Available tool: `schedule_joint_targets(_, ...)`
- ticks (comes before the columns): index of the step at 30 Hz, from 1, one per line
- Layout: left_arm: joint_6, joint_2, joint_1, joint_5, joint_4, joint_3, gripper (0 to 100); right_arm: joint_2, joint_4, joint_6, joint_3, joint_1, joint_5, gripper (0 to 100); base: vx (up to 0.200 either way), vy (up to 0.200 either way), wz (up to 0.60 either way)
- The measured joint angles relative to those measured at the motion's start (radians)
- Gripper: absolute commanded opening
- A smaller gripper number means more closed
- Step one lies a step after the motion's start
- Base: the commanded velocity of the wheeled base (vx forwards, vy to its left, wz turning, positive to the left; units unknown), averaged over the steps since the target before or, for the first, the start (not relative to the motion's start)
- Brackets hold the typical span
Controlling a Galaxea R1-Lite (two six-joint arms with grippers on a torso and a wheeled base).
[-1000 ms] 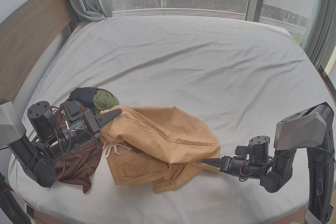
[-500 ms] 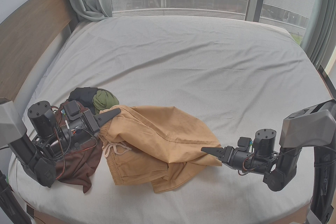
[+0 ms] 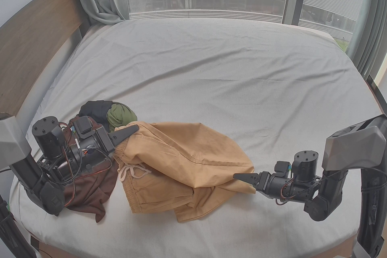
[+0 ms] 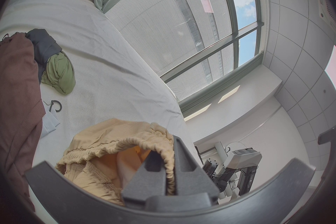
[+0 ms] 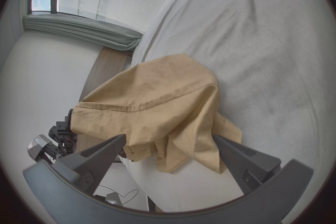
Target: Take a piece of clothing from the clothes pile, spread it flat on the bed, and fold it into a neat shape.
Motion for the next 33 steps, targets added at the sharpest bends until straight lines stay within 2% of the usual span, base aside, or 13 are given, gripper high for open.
schedule_joint_targets(6,0.0,0.0,0.001,0.0,0.0,-0.002,0,0.026,0.046,-0.002,-0.001,0.007,-0.001,100,0.0,0.0,0.0)
schedule_joint_targets(18,0.001,-0.001,0.003,0.0,0.0,-0.005,0,0.047,0.029,-0.02,0.006,0.041,-0.007,100,0.0,0.0,0.0)
schedule_joint_targets(27,0.001,-0.001,0.003,0.001,-0.001,-0.007,0,-0.021,-0.031,0.078,0.043,0.07,0.004,100,0.0,0.0,0.0)
schedule_joint_targets(33,0.001,-0.001,0.003,0.001,-0.001,-0.007,0,-0.051,-0.033,0.088,0.03,0.056,0.004,100,0.0,0.0,0.0)
